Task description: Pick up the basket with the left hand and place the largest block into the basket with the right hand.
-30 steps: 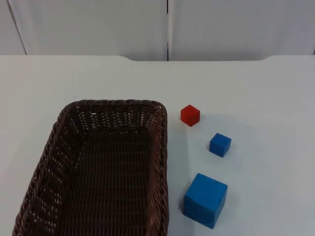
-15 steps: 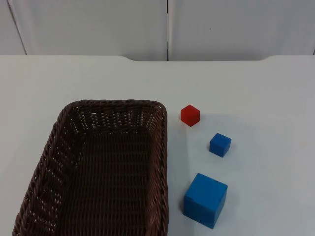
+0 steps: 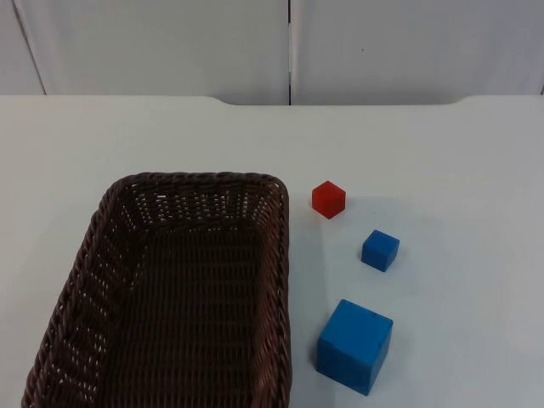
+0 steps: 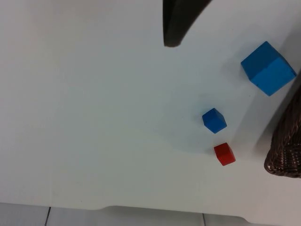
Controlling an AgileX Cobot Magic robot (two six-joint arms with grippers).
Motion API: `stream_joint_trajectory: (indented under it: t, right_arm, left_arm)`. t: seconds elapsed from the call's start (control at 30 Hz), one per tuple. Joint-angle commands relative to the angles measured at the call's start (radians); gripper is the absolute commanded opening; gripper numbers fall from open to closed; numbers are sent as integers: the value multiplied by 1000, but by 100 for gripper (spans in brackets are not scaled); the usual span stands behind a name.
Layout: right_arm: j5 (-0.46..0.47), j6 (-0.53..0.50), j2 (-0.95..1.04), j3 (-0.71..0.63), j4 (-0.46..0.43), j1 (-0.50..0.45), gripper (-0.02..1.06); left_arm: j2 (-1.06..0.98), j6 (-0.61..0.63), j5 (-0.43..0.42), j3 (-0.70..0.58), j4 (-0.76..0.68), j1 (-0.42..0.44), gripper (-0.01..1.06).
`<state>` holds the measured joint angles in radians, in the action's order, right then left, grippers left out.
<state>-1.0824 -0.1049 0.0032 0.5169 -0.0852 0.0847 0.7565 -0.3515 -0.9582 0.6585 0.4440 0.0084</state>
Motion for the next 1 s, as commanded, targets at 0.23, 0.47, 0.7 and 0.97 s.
stream_joint_trajectory:
  t: [0.23,0.47,0.7,0.97]
  right_arm:
    - [0,-4,-3,-2,1,-5,105]
    - [0,-5,-3,-2,5,-5,105]
    - [0,-5,-3,-2,5,-5,105]
    - [0,-5,-3,-2,5,-5,105]
  left_arm:
    - [174,-129,79,5,158,4,105]
    - [276,-180,181,5,201,2,105]
    - [392,-194,247,5,201,2,105]
    - [501,-194,296,7,237,2,105]
